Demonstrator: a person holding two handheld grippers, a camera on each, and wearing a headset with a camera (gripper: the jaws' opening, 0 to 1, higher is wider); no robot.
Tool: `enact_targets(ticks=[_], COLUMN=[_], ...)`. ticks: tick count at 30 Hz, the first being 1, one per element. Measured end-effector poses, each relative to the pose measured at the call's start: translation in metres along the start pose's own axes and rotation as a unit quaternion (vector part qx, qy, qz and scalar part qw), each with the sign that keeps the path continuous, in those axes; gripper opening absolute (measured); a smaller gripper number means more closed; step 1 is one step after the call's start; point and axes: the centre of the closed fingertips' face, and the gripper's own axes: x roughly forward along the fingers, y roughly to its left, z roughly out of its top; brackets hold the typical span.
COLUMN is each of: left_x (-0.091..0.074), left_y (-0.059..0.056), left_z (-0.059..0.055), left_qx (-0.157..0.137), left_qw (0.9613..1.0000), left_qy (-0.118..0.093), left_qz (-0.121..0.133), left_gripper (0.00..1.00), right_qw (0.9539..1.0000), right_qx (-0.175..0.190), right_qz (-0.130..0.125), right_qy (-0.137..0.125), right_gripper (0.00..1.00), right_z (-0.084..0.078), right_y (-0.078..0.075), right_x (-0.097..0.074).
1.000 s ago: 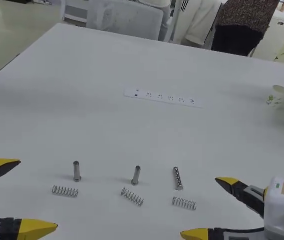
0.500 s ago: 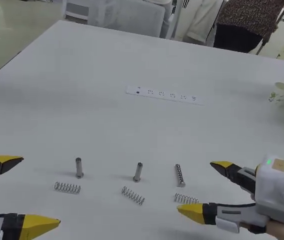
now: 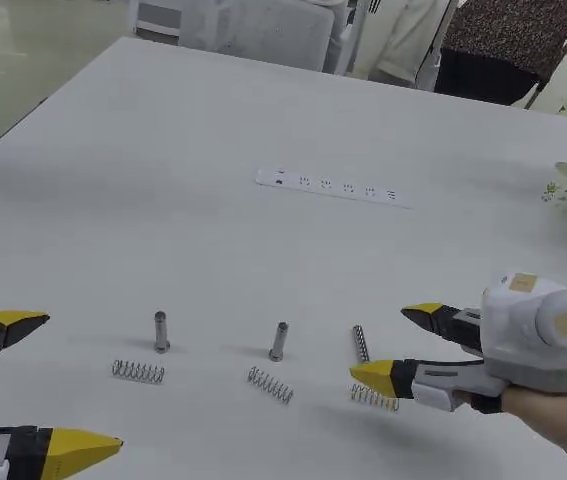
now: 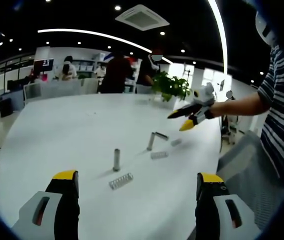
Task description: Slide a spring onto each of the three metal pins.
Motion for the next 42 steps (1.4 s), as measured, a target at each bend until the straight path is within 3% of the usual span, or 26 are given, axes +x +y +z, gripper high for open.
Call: enact_targets(ticks=[8, 14, 18, 26, 31, 37, 42], left_x=[-0.001, 0.000, 0.002, 0.004, 0.003, 0.002, 0.001], left_y=[0.002, 0.005, 0.004, 0.002, 0.005, 0.005, 0.003], left_z=[0.001, 0.001, 0.001, 0.000, 0.003, 0.000, 0.002], left_qx=[0.001, 0.001, 0.001, 0.001, 0.003, 0.001, -0.008], left_qw=[1.0000, 1.0000, 1.0000, 1.0000, 1.0000, 1.0000, 0.9999], left_qy=[-0.001, 0.000, -0.001, 0.004, 0.002, 0.005, -0.005], left_qz=[0.002, 0.003, 0.000, -0.005, -0.003, -0.003, -0.005], left_gripper=[0.95, 0.95, 0.95, 0.95, 0.94, 0.94, 0.95], right_qw=[0.9996, 0.9977, 0.9964, 0.9951, 0.9889, 0.9820, 0.9792], right_qx=[0.006, 0.047, 0.045, 0.047, 0.088, 0.131, 0.146], right_qz=[-0.004, -0.013, -0.020, -0.012, -0.025, -0.040, -0.037], right_qy=[0.028, 0.048, 0.069, 0.086, 0.116, 0.130, 0.137], right_gripper=[0.51, 0.45, 0.38, 0.33, 0.25, 0.18, 0.17], right_z=[-0.003, -0.009, -0.017, -0.019, -0.028, -0.035, -0.039], right_y=[-0.006, -0.017, -0.023, -0.024, -0.031, -0.039, -0.039], right_x=[0.012, 0.020, 0.024, 0.036, 0.043, 0.048, 0.050])
